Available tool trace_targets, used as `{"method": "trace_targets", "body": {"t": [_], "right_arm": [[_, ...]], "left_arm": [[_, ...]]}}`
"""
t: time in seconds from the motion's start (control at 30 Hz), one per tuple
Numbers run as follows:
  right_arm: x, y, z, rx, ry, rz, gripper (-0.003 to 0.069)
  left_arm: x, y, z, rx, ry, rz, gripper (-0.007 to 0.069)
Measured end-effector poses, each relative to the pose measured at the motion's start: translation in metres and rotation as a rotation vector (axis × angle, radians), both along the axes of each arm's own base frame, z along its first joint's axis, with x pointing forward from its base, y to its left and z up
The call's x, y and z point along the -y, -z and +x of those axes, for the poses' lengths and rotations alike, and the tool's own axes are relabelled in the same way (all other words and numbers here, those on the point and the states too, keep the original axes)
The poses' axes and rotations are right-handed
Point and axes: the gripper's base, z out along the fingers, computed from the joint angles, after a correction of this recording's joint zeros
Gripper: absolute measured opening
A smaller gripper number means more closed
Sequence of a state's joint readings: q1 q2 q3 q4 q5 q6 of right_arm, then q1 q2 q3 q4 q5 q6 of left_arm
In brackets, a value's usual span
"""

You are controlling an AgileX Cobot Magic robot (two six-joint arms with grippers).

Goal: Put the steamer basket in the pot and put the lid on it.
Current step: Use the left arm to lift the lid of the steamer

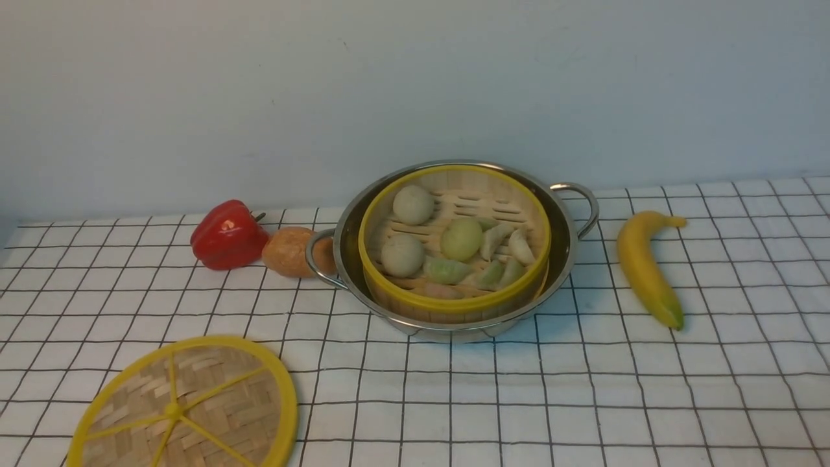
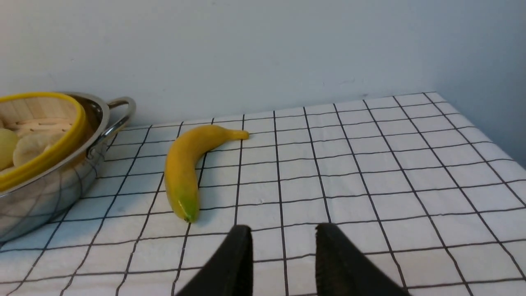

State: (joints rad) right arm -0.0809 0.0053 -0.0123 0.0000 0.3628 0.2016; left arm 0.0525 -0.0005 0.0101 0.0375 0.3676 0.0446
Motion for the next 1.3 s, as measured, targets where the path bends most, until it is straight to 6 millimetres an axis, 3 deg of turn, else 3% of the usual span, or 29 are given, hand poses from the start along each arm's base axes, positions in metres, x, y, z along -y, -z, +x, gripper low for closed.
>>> {"method": "trace_targets", "body": {"t": [0.5,0.6,0.67,0.93,1.13,1.3], "right_arm": [[0.0,0.0,0.0,-0.002,-0.006,0.0,0.024],[0.0,0.0,0.0,-0.002,-0.007,0.0,0.024],[0.0,0.0,0.0,-0.002,-0.008,0.0,0.024],[0.0,0.0,0.0,-0.002,-0.008,0.0,0.024],[0.0,0.0,0.0,-0.003,-0.008,0.0,0.024],[0.0,0.0,0.0,-0.003,-0.008,0.0,0.024]], "left_arm": [[0.0,0.0,0.0,0.0,0.0,0.001,0.0243],[-0.002,-0.002,0.0,0.012,0.013,0.116,0.0243],[-0.001,-0.013,0.003,0.137,0.024,0.177,0.0243],[-0.002,-0.064,-0.004,0.735,0.001,-0.292,0.0243],[0.001,-0.077,-0.006,0.704,0.045,-0.591,0.0243],[0.001,-0.101,-0.014,0.549,-0.001,-0.559,0.0243]]}}
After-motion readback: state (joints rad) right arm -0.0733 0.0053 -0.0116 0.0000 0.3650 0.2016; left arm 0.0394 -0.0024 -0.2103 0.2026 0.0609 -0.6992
